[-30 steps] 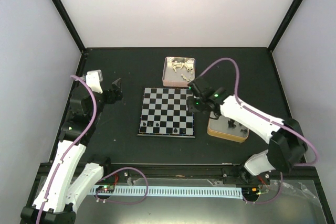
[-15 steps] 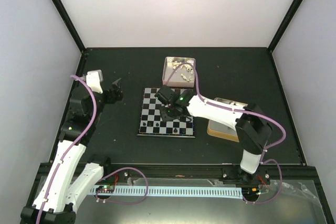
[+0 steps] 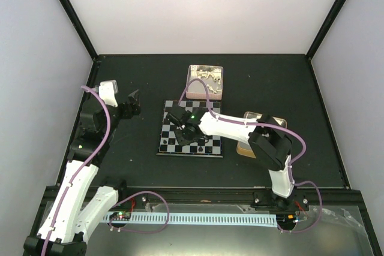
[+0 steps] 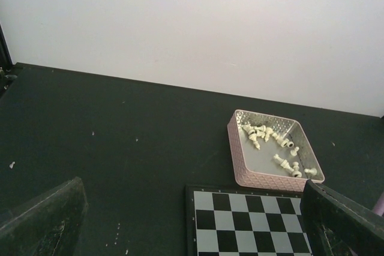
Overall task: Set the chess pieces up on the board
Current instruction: Place the chess piece on the chessboard, then pick up the chess piece from the storage box.
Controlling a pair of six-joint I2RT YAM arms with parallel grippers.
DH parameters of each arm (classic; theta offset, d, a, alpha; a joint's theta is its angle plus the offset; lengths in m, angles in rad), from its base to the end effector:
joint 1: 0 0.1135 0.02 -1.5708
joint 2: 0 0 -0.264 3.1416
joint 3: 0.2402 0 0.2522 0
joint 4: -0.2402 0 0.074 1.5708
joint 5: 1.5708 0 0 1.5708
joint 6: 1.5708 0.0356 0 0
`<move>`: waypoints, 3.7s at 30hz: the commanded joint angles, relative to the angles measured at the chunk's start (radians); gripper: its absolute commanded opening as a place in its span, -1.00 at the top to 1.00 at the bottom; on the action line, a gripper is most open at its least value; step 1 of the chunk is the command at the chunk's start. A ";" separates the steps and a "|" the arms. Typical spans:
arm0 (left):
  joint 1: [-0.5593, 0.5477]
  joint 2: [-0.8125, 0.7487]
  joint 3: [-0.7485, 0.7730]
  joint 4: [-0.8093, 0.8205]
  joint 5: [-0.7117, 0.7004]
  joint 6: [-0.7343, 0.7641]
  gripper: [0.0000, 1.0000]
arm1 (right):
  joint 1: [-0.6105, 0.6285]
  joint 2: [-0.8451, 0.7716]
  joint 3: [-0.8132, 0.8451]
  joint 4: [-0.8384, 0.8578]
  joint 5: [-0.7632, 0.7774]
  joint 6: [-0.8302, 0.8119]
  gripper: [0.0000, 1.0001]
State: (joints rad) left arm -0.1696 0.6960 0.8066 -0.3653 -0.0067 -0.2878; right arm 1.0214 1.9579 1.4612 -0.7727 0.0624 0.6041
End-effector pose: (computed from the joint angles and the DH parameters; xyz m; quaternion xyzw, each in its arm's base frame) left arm 0.1580 -0.0268 0.3418 -0.0488 0.7897 -0.1361 0.5962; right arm 0.2087 0.3367 0.1894 -0.2001 0.9677 0.0878 0.1256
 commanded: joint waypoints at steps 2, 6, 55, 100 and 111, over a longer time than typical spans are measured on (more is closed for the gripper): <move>0.007 -0.003 -0.006 0.028 0.008 0.008 -0.98 | 0.013 0.035 0.030 -0.023 0.011 -0.007 0.96; 0.007 -0.003 -0.006 0.029 0.006 0.007 -0.98 | 0.015 0.050 0.036 -0.028 0.016 -0.009 0.96; 0.007 -0.021 0.000 0.017 -0.011 0.008 -0.98 | 0.013 -0.121 0.024 -0.012 0.106 0.007 0.62; -0.005 0.068 -0.039 0.120 0.195 -0.026 -0.98 | -0.720 -0.389 -0.646 0.298 -0.073 -0.161 0.49; -0.005 0.094 -0.018 0.140 0.213 -0.046 -0.98 | -0.719 -0.455 -0.624 0.307 -0.055 -0.100 0.46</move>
State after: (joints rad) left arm -0.1722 0.7834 0.7483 -0.2516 0.1860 -0.3195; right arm 0.3069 1.5566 0.8185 -0.4881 -0.0048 0.4599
